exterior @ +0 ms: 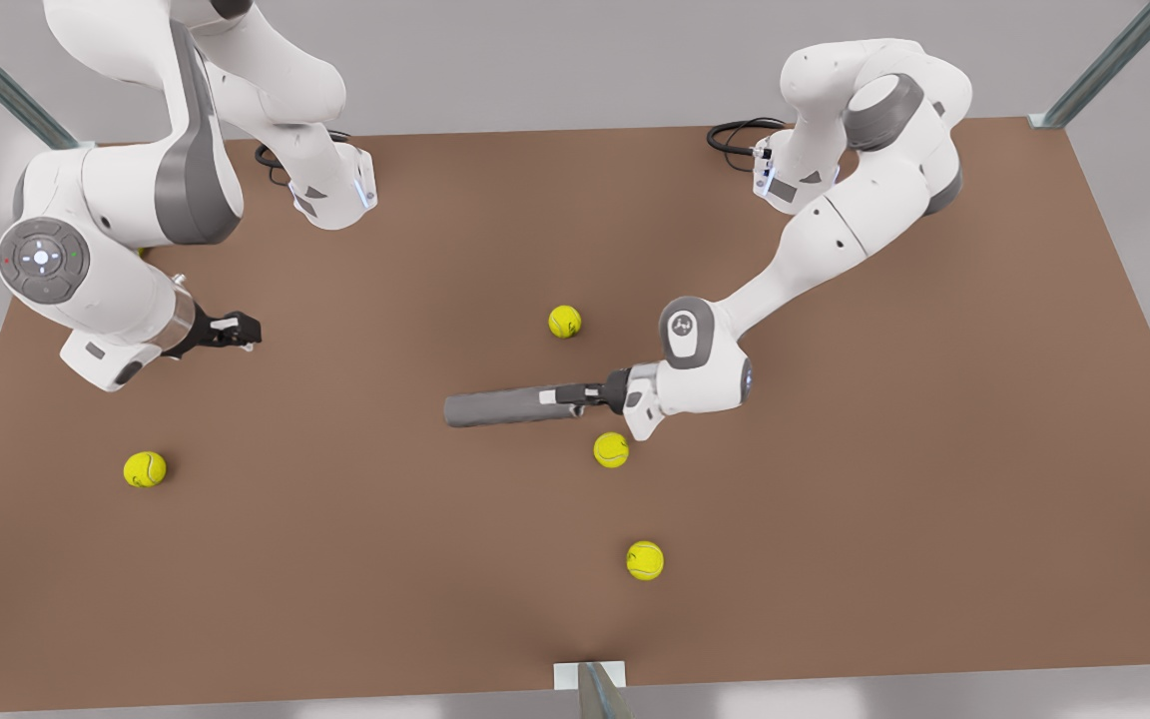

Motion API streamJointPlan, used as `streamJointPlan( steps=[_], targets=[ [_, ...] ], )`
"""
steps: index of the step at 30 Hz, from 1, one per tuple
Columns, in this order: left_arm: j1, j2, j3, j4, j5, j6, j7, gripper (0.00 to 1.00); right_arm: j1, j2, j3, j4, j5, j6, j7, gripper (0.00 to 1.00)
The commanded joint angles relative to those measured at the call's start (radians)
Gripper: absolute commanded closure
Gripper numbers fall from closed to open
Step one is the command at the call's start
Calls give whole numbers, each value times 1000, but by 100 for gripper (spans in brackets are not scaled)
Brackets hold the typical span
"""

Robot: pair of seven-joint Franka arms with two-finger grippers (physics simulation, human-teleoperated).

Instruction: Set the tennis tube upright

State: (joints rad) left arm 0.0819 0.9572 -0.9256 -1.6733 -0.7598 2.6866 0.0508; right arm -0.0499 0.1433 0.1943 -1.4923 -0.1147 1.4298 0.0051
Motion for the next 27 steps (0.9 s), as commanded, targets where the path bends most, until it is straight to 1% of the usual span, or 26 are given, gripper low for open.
streamJointPlan(
  steps=[1, 7, 8, 9, 12, 16, 19, 23, 27],
  targets=[
    [1, -1, -2, 0, 0, -2, -12, 31, 2, 4, 0, 3, 3, 1, -4, 0],
    [-39, 6, 5, 14, -3, 6, -12, 32, 2, 10, -1, 4, 4, 3, -4, 0],
    [-37, 6, 5, 14, -3, 6, -12, 43, 2, 12, -13, 4, 7, 3, -7, 0],
    [-37, 6, 5, 14, -3, 6, -12, 49, 2, 15, -26, 4, 20, 1, -20, 0],
    [-34, 6, 5, 14, -1, 6, -12, 59, 2, 19, -35, 12, 23, 1, -28, 0],
    [-33, 6, 7, 14, 4, 6, -12, 79, 4, 25, -35, 18, 23, 3, -25, 0],
    [-11, 0, 7, 7, 7, 1, -12, 79, 4, 25, -35, 18, 23, 5, -27, 0],
    [27, -14, -22, -2, 10, -17, -40, 79, 4, 24, -35, 20, 23, 6, -27, 0],
    [38, -202, -6, -75, 17, -100, -147, 79, 4, 24, -35, 23, 23, 6, -28, 0]
  ],
)
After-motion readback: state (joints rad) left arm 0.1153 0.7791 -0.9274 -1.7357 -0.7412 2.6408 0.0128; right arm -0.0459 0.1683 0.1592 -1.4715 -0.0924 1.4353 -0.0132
